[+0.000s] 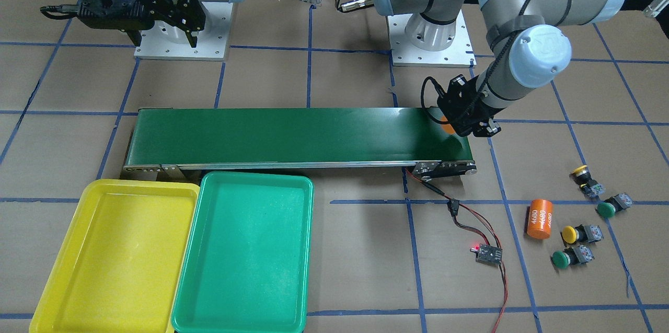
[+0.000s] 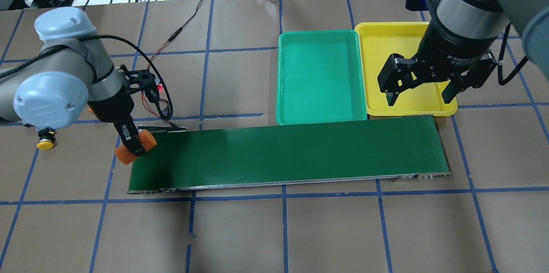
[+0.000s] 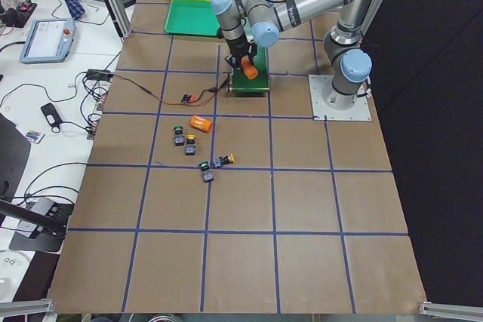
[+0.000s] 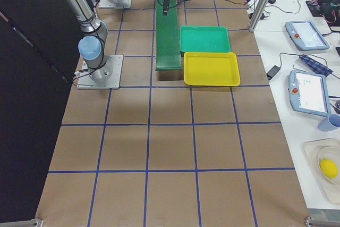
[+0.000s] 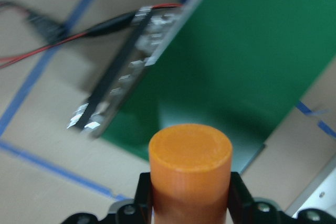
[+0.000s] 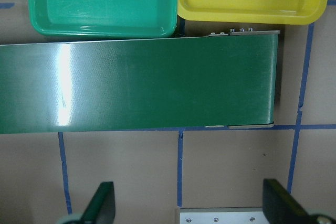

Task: Sort buttons by color to trays
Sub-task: 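Lower the cylinder onto the green belt and open the left gripper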

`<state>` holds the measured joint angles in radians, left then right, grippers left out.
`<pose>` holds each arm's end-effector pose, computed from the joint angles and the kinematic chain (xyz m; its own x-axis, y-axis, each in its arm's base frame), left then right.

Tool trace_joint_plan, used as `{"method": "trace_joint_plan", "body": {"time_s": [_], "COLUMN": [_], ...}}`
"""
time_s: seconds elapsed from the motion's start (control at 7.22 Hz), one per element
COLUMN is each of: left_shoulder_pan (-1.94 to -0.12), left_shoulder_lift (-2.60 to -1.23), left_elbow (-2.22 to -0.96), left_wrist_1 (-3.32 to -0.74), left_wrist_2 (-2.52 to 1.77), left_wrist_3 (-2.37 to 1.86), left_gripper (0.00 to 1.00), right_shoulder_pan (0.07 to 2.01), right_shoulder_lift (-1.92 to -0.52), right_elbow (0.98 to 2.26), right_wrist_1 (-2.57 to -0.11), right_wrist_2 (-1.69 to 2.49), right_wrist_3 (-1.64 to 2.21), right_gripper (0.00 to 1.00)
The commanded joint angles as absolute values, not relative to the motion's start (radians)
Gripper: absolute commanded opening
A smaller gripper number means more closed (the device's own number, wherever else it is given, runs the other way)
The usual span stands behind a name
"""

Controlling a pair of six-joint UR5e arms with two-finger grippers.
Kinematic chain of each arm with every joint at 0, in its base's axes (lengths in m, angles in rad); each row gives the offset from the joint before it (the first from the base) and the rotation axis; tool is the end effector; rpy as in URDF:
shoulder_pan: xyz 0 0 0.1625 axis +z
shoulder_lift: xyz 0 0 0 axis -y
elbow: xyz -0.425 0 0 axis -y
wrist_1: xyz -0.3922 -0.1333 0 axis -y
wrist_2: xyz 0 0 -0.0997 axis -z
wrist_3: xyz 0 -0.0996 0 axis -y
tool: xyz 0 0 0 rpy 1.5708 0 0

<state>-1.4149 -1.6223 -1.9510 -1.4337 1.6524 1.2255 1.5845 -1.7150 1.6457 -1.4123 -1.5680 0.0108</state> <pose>-0.0546 -0.4587 0.2989 -0.4743 0.8450 0.2468 0.8796 0.4436 0.1717 0.1393 -0.4187 0.5022 -1.0000 -0.0027 -0.0018 -0.0028 0.9960 0.0891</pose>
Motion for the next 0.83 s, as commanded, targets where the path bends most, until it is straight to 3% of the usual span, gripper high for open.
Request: {"method": "trace_joint_plan", "body": {"time_s": [0.0,0.14,0.28,0.42,0.69], "left_shoulder_pan": [-1.474,-1.479,-1.489,-1.493,-1.488], "left_shoulder_lift": [-1.652,-1.676,-1.675,-1.672,-1.609], "left_elbow": [-2.002,-2.025,-2.055,-2.078,-2.059], "left_wrist_1": [-1.300,-1.236,-1.198,-1.197,-1.213], "left_wrist_2": [1.654,1.652,1.652,1.654,1.644], "left_wrist_3": [1.302,1.302,1.305,1.290,1.270], "left_gripper": [0.00,0.00,0.42,0.99,1.00], "right_shoulder_pan": [1.585,1.585,1.585,1.585,1.585], "right_shoulder_lift": [-1.713,-1.715,-1.715,-1.713,-1.713], "right_elbow": [1.646,1.646,1.646,1.646,1.646], "right_wrist_1": [-1.413,-1.408,-1.411,-1.413,-1.413], "right_wrist_2": [-1.568,-1.569,-1.569,-1.568,-1.562], "right_wrist_3": [0.011,0.014,0.014,0.014,0.014], "right_gripper": [1.00,1.00,1.00,1.00,1.00]}}
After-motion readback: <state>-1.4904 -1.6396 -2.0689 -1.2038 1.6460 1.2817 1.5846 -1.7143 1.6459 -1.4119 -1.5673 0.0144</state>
